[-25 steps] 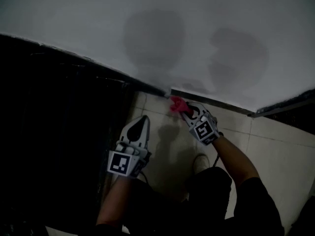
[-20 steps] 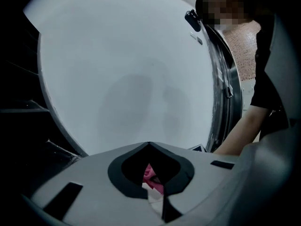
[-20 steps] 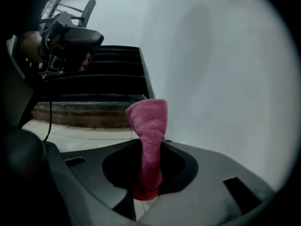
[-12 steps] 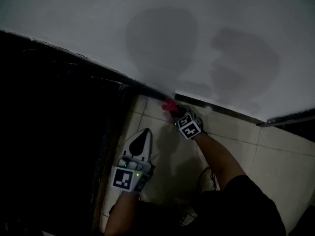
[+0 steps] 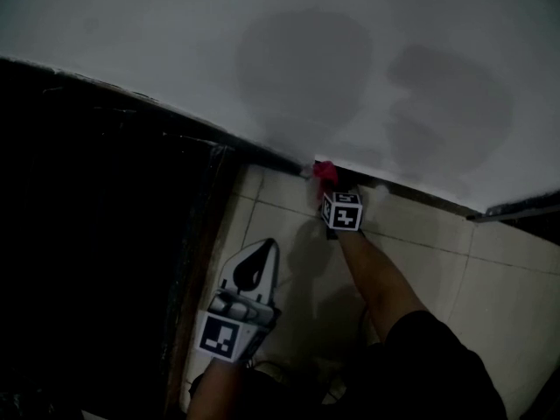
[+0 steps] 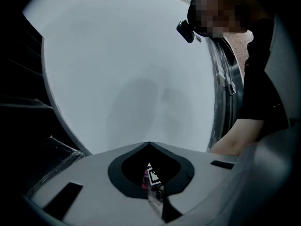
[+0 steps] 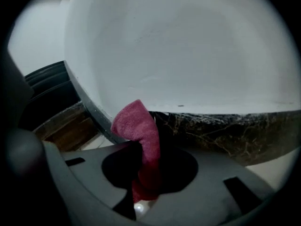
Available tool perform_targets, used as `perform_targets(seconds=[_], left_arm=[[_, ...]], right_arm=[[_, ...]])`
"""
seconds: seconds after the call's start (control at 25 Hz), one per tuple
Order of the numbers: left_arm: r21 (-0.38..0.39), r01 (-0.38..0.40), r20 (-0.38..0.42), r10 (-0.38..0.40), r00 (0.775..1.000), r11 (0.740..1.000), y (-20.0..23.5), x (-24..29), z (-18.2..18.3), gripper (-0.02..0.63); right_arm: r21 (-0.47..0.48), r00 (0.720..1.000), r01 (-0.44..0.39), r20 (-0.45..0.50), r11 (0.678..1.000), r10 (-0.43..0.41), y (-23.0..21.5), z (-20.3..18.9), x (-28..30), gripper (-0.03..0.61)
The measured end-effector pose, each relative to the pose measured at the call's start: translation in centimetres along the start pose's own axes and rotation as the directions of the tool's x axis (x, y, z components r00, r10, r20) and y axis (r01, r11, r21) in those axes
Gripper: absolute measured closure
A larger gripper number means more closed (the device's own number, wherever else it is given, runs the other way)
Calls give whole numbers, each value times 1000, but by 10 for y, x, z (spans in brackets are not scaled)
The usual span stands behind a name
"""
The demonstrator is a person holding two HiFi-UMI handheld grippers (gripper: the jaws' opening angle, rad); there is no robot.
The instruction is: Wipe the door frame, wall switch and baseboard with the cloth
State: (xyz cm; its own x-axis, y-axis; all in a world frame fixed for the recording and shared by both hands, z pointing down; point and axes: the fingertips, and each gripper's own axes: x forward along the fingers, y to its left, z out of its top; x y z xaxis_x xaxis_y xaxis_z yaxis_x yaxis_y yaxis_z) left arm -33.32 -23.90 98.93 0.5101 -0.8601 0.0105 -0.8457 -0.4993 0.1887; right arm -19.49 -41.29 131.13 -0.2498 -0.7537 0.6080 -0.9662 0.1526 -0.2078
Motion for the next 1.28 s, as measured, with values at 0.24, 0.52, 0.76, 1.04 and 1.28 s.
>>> perform_targets(seconds=[0.24, 0.52, 0.76, 1.04, 1.28], left_arm=[[16, 47, -21, -46, 999, 999, -13, 2, -3, 623], [-42, 125, -2, -125, 992, 991, -43, 15, -8, 623], [-59, 197, -21, -198, 980, 979, -54, 30, -23, 623], [-117, 165, -12, -167, 986, 979, -48, 41, -23, 623], [-148, 161, -7, -164, 986, 976, -57, 53, -26, 623]], right_arm=[[143, 999, 43, -32, 989, -38, -18, -11, -5, 497], [100, 999, 42, -7, 994, -41, -75, -12, -45, 497], [79, 998, 58, -29, 995, -56, -127, -18, -73, 497], [-35, 993, 87, -73, 996, -89, -157, -23, -91, 497], [-31, 991, 105, -77, 994, -107, -185, -32, -106, 497]])
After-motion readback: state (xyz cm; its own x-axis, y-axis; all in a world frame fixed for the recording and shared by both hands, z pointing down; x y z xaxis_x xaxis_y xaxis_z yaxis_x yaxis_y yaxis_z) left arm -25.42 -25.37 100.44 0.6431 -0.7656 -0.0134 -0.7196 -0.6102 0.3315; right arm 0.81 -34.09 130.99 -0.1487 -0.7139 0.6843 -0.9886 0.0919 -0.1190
